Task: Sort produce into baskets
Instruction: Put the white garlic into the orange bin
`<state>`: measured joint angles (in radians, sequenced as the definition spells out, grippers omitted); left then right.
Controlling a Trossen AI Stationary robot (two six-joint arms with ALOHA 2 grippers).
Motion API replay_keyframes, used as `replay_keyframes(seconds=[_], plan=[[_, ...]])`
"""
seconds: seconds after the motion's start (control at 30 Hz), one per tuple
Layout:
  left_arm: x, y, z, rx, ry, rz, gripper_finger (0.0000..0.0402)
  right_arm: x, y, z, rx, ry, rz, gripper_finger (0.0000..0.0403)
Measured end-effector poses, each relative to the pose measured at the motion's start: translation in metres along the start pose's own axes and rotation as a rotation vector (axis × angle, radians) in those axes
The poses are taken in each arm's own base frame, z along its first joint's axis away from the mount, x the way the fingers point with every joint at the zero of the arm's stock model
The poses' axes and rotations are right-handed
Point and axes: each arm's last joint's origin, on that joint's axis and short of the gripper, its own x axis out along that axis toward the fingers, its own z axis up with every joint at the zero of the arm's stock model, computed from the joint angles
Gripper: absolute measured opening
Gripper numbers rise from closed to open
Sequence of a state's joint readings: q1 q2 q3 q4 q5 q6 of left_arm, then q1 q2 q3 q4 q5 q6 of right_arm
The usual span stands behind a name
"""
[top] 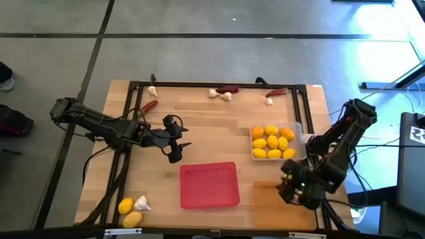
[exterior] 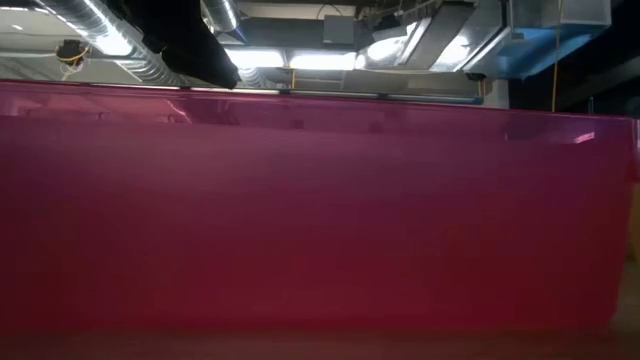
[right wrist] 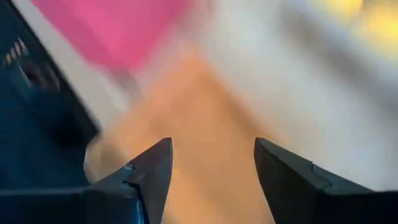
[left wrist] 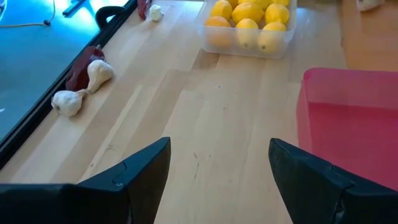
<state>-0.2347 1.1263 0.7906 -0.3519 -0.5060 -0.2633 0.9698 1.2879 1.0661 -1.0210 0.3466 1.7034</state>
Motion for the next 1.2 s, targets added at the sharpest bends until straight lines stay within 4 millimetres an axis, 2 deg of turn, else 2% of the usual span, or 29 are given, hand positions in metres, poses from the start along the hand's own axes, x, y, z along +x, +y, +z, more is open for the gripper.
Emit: replay_keyframes(seconds=[0.13, 0.23, 0.47, 0.6, 0.73, 0.83, 0.93, 1.07, 1.2], plan=[[0.002, 0.004, -0.001, -0.025, 0.020, 0.019, 0.0269, 0.008, 0.001, 0.020, -0.152, -0.257, -0.037, 0.0222], [0.003, 0.007, -0.004, -0.034, 0.049, 0.036, 0.0269, 0.017, -0.001, 0.038, -0.251, -0.342, -0.120, 0.0223], [0.004, 0.013, -0.009, -0.089, 0.101, 0.079, 0.0269, 0.026, -0.004, 0.102, -0.465, -0.671, -0.381, 0.0223], [0.001, 0.015, -0.012, -0.128, 0.131, 0.091, 0.0269, 0.029, -0.002, 0.139, -0.579, -0.705, -0.446, 0.0223], [-0.007, 0.008, -0.024, -0.294, 0.211, 0.109, 0.0269, 0.031, 0.002, 0.165, -0.637, -0.676, -0.334, 0.0223], [-0.015, -0.001, -0.041, -0.332, 0.299, 0.173, 0.0269, 0.031, 0.004, 0.176, -0.616, -0.658, -0.207, 0.0223], [-0.018, -0.005, -0.051, -0.358, 0.328, 0.261, 0.0269, 0.032, 0.005, 0.178, -0.619, -0.631, -0.147, 0.0223], [-0.018, -0.008, -0.059, -0.440, 0.340, 0.349, 0.0269, 0.031, 0.005, 0.178, -0.615, -0.642, -0.156, 0.0223], [-0.009, -0.011, -0.074, -0.519, 0.331, 0.412, 0.0269, 0.031, 0.004, 0.179, -0.598, -0.668, -0.189, 0.0223]])
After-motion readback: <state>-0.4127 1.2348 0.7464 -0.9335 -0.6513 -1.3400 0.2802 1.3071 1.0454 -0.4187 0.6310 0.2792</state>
